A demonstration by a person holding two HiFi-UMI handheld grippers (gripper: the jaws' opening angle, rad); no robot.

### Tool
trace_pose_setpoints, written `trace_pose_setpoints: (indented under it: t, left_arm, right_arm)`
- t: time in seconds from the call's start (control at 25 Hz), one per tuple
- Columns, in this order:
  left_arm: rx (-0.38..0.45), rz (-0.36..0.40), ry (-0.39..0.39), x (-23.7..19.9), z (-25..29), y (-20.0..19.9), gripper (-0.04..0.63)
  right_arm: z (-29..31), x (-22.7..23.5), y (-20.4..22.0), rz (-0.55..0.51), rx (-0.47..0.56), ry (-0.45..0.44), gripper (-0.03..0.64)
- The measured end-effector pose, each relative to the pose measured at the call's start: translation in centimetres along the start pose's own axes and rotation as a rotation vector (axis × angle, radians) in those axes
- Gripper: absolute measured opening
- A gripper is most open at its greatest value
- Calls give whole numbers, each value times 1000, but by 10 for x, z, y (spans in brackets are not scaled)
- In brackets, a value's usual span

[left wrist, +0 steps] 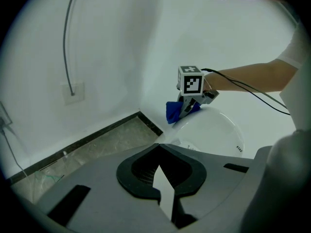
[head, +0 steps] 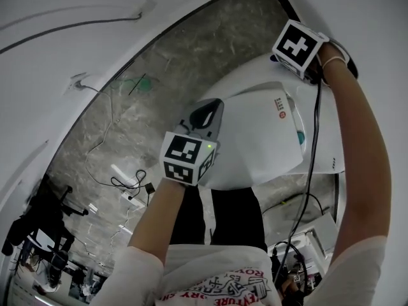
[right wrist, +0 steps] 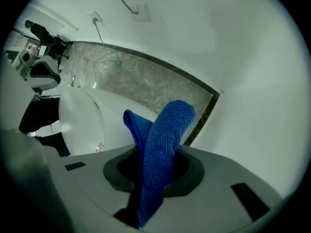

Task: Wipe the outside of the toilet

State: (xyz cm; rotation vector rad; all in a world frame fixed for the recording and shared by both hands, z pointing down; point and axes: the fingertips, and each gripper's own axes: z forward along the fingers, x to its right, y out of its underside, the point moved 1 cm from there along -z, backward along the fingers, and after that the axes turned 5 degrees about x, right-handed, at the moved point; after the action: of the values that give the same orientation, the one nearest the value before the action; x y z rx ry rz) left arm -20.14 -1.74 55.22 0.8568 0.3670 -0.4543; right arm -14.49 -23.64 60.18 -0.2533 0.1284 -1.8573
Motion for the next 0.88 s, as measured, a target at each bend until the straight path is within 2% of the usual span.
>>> trace_pose_setpoints:
  t: [0.48,0.64,0.88]
  left_arm:
    - [17,-150,-110,-80,-47,52,6]
    - [37,-214,-123,-94,-63,69,6]
    - [76,-256,-165,-109,-87,99,6]
  right_arm:
    - [58,-58,-73,-121,-106,-95,74]
    - [72,-77,-91,-158,-105,-101,74]
    - [92,-113,-116,-204,-81,-124,74]
